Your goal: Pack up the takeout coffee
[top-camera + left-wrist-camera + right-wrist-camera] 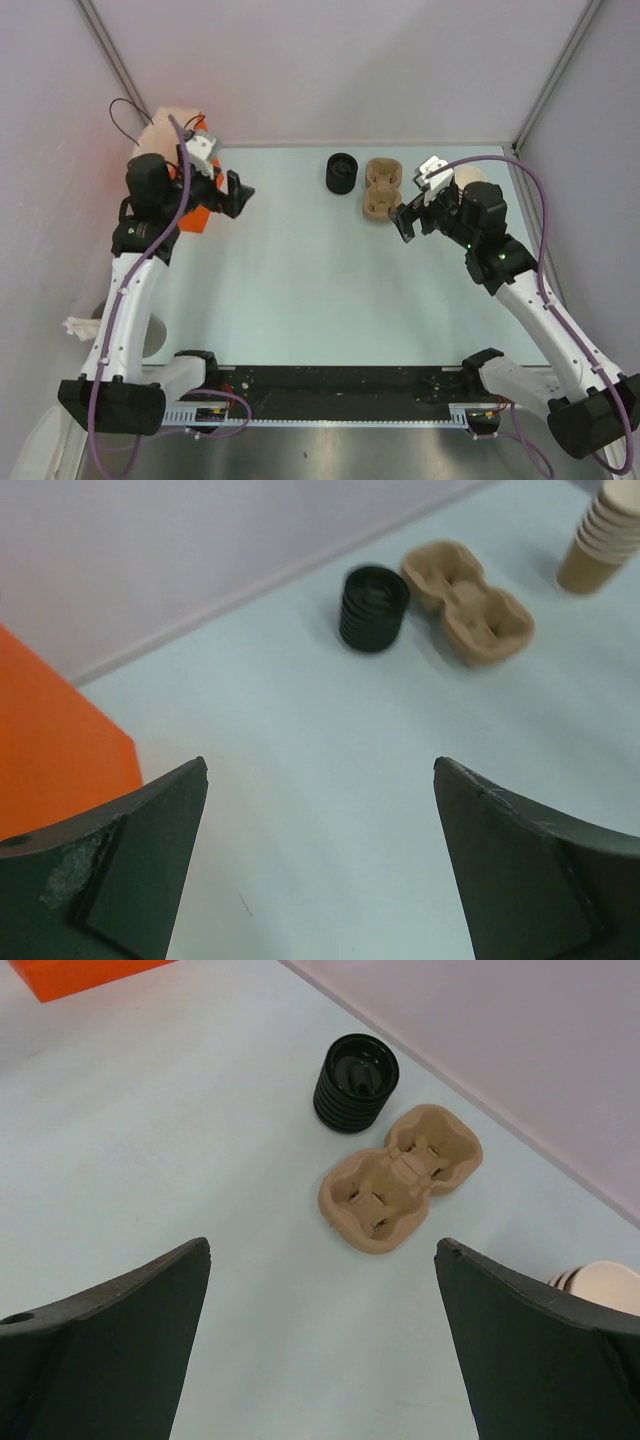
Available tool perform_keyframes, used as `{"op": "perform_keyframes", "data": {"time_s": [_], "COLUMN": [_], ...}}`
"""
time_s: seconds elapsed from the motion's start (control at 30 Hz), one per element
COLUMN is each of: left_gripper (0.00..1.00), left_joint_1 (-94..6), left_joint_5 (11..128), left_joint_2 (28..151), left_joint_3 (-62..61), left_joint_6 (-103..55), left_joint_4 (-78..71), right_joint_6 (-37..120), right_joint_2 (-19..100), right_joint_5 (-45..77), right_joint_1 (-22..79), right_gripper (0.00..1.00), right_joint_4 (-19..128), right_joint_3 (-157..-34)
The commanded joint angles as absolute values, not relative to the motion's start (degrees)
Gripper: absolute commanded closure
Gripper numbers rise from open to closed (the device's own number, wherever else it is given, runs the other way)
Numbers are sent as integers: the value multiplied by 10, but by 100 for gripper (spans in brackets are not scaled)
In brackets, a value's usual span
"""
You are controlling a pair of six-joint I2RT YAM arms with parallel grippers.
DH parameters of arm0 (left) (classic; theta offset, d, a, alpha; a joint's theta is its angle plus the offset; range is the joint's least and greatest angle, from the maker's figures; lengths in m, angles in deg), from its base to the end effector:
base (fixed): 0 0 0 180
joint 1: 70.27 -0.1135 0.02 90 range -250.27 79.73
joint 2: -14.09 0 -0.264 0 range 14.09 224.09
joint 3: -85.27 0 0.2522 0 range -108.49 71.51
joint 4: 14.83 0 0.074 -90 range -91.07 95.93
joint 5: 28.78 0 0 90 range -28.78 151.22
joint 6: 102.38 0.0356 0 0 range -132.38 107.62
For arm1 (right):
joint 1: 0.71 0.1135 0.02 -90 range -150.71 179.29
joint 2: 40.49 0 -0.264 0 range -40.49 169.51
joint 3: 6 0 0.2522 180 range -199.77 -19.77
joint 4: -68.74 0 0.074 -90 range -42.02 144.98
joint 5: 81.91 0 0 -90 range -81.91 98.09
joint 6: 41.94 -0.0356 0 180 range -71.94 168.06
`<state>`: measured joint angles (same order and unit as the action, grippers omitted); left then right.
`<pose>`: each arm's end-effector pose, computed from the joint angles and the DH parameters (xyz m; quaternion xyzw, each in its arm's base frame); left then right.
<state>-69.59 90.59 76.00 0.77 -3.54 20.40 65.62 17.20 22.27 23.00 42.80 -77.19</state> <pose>0.2308 -0.0202 0.4203 0.2206 0.7394 -0.1544 0.6171 0.2072 0.1005 0.3721 -0.3450 0.6967 0.1294 0.6155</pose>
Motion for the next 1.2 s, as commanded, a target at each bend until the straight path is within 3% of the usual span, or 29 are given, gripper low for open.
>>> {"op": "perform_keyframes", "data": {"time_s": [0.0,0.43,0.7,1.07,1.17], "left_gripper": [1,1,0,1,1], "left_joint_1": [-652,-619,-607,-598,-598], "left_joint_5": [943,951,942,955,957], "left_joint_2": [775,815,811,824,828], "left_joint_3": [17,157,208,223,224], "left_joint_6": [79,99,91,89,92], "left_joint_4": [264,166,128,126,126], "right_joint_6": [640,621,634,612,604], "right_joint_2": [169,191,243,366,396], "right_joint_5": [214,93,-30,16,41], "right_joint_1": [202,134,127,61,40], "right_gripper": [0,1,11,18,24], "right_joint_4": [461,513,569,485,466], "right_joint_3": [-765,-760,-776,-866,-892]}}
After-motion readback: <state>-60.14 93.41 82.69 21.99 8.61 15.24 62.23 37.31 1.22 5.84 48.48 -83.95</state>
